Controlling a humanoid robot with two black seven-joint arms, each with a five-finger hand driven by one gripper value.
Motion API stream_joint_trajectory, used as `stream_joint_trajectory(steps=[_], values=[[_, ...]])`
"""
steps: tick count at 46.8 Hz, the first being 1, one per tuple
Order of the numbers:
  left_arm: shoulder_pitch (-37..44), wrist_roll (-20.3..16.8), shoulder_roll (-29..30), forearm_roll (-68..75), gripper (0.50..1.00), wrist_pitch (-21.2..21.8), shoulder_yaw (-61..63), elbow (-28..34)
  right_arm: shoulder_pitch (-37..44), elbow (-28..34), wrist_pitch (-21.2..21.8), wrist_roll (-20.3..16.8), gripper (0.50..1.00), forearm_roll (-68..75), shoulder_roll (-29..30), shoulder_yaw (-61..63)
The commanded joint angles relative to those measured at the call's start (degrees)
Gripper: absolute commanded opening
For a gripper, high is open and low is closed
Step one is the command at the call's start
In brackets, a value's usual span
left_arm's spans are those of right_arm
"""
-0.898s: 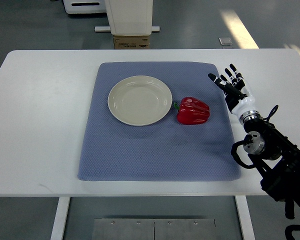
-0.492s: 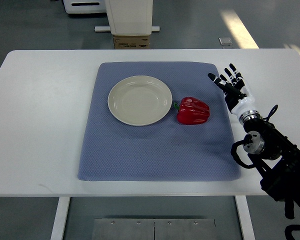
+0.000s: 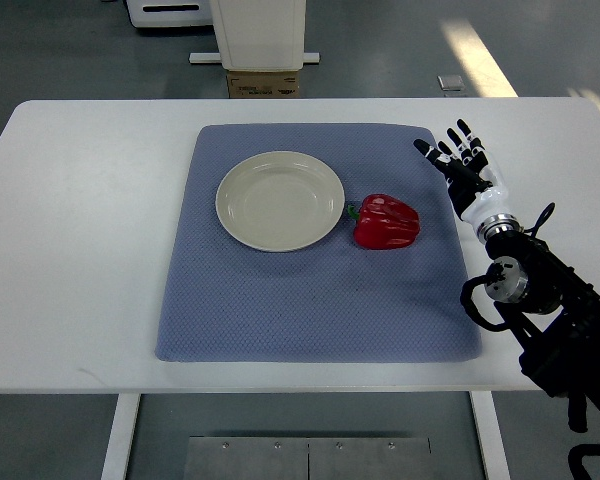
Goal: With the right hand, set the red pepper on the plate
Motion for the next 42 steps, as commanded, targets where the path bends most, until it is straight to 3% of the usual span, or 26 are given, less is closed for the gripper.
stream_joint_trajectory(steps=[1,42], values=[[0.0,0.0,0.0,0.0,1.000,0.0,0.0,0.0,0.2,0.0,0.0,-0.1,1.000,0.0,0.0,0.0],[0.0,0.0,0.0,0.0,1.000,0.0,0.0,0.0,2.6,-0.8,0.0,-0.2,1.000,2.2,-1.4,0.5]])
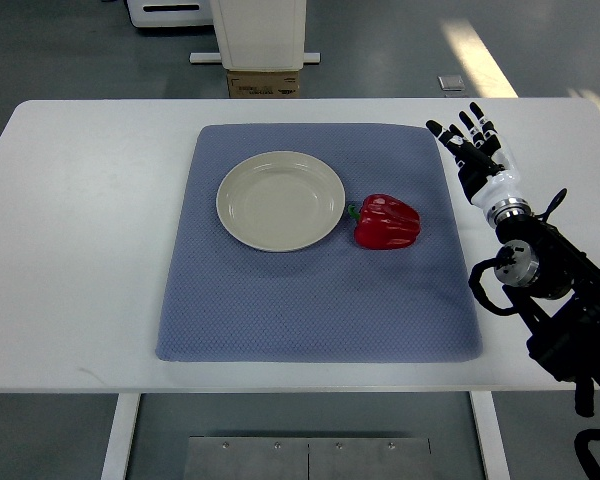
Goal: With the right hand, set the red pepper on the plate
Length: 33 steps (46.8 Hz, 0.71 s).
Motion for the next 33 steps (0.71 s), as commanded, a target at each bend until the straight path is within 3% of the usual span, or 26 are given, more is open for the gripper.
stream_joint_trajectory(steps=[1,24,33], values=[[0.0,0.0,0.0,0.0,1.000,0.0,0.0,0.0,0.2,-0.4,0.0,0.0,1.000,0.0,0.0,0.1],[0.0,0.0,0.0,0.0,1.000,0.0,0.0,0.0,0.2,0.6,0.3,0.1,1.000,0.1,0.2,-0.2],[0.0,0.0,0.0,0.0,1.000,0.0,0.0,0.0,0.6,1.5,5.3,0.1,1.000,0.0,-1.4,-3.8]])
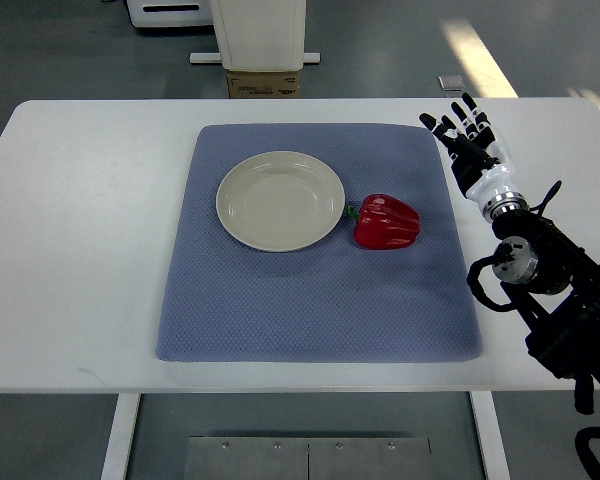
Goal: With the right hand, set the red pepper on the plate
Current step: 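Reach the right hand over the red bell pepper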
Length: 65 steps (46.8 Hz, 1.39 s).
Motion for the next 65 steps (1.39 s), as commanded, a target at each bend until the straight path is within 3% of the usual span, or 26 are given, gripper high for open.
stream_joint_trajectory(steps=[1,5,18,34,43,65], values=[[0.0,0.0,0.0,0.0,1.000,0.0,0.0,0.0,0.5,0.2,2.7,0.0,1.000,-0.1,-1.4,-2.8],[0.0,0.0,0.0,0.0,1.000,0.0,0.0,0.0,1.7,0.9,4.5,0.1,1.000,-0.1,-3.2,-5.9],[0.0,0.0,0.0,0.0,1.000,0.0,0.0,0.0,7.5,1.6,5.0,0.4,1.000,-0.1,-9.2,-16.4],[0.0,0.0,0.0,0.0,1.000,0.0,0.0,0.0,19.1,2.2,5.0,9.6,0.995,-0.3,-15.5,-39.8],[0.0,0.0,0.0,0.0,1.000,0.0,0.0,0.0,22.9,6.6,5.0,11.6,1.000,-0.9,-18.3,-46.6],[0.0,0.0,0.0,0.0,1.000,0.0,0.0,0.0,33.1,6.4,3.4,17.0,0.979,-4.7,-19.7,-66.8]])
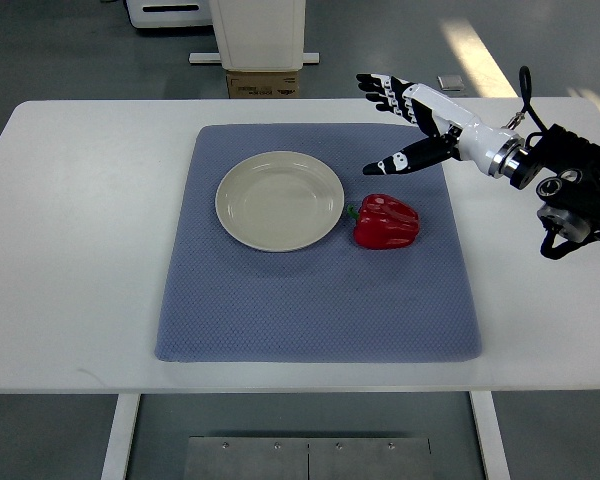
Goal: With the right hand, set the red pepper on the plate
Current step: 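Reach the right hand over the red bell pepper, then close the right hand fingers around the red pepper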
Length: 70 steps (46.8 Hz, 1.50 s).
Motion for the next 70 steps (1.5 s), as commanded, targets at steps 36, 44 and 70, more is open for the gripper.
stream_joint_trajectory(steps=[36,44,70], values=[[0.0,0.0,0.0,0.0,1.000,0.0,0.0,0.0,5.5,-0.4,-7.0,3.0,0.968,-0.1,3.0,-23.7],[0.0,0.0,0.0,0.0,1.000,0.0,0.0,0.0,5.5,-1.4,-7.1,3.0,0.956,-0.2,4.4,-24.8],[0.0,0.0,0.0,0.0,1.000,0.0,0.0,0.0,4.7,-5.5,-7.1,1.7,0.903,-0.3,6.5,-27.1]])
